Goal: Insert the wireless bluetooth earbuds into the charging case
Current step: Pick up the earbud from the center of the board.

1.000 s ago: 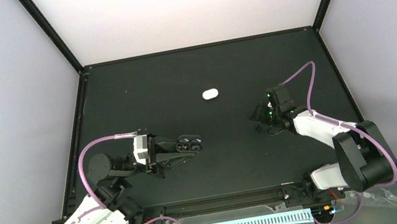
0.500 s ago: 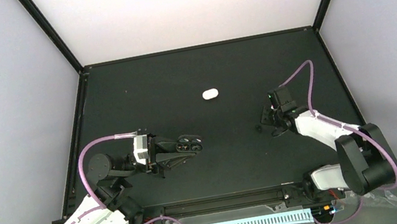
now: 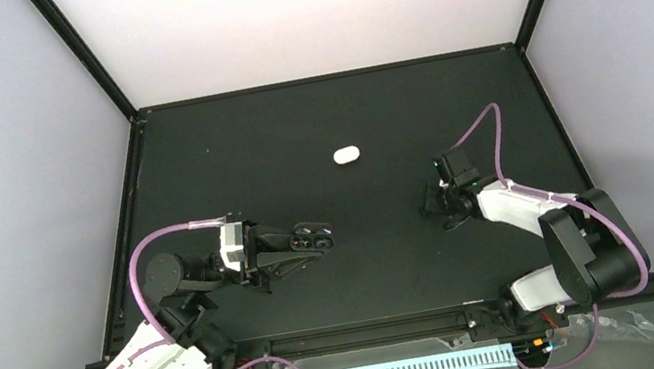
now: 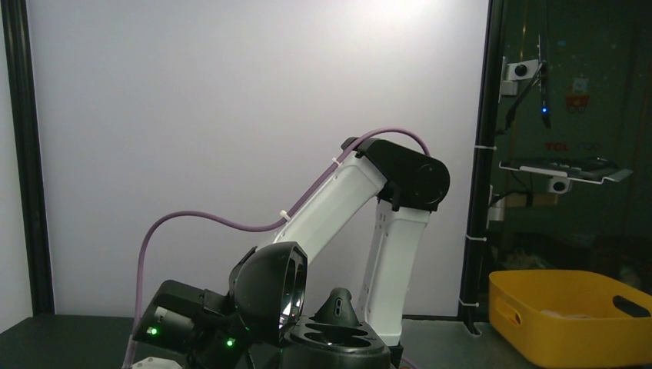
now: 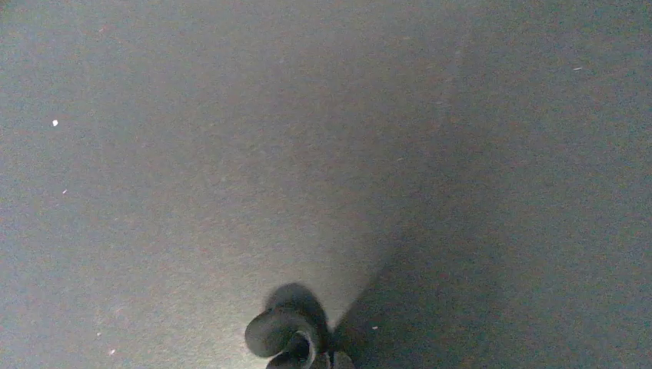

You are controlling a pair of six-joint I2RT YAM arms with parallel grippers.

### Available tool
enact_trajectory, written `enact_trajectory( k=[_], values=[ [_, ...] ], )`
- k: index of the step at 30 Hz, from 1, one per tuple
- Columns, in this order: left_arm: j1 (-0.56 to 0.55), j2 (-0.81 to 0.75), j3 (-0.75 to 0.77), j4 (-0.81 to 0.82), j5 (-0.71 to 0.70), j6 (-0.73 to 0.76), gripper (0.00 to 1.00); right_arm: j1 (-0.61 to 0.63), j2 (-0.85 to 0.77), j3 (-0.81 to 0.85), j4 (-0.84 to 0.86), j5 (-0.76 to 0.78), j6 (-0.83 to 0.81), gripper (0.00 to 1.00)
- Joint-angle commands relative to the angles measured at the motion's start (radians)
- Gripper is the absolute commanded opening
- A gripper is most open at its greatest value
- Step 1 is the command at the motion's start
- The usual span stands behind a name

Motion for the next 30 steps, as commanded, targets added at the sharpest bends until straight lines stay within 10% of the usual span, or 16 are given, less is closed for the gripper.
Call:
enact_trajectory(
  k=[1,22,30],
  values=[
    [-0.006,-0.002,0.002,-0.003,-0.006,0.013,0.01,0.046,0.015,0.021,0.005,-0.030,0.021,0.01],
    [-0.005,0.006,0.001,-0.007,-0.012,0.020,0.01,0.111,0.186,0.211,0.042,-0.121,0.019,0.03],
    [-0.006,0.009,0.004,-0.015,-0.015,0.027,0.02,0.081,0.083,0.248,-0.003,-0.090,-0.099,0.30]
  ],
)
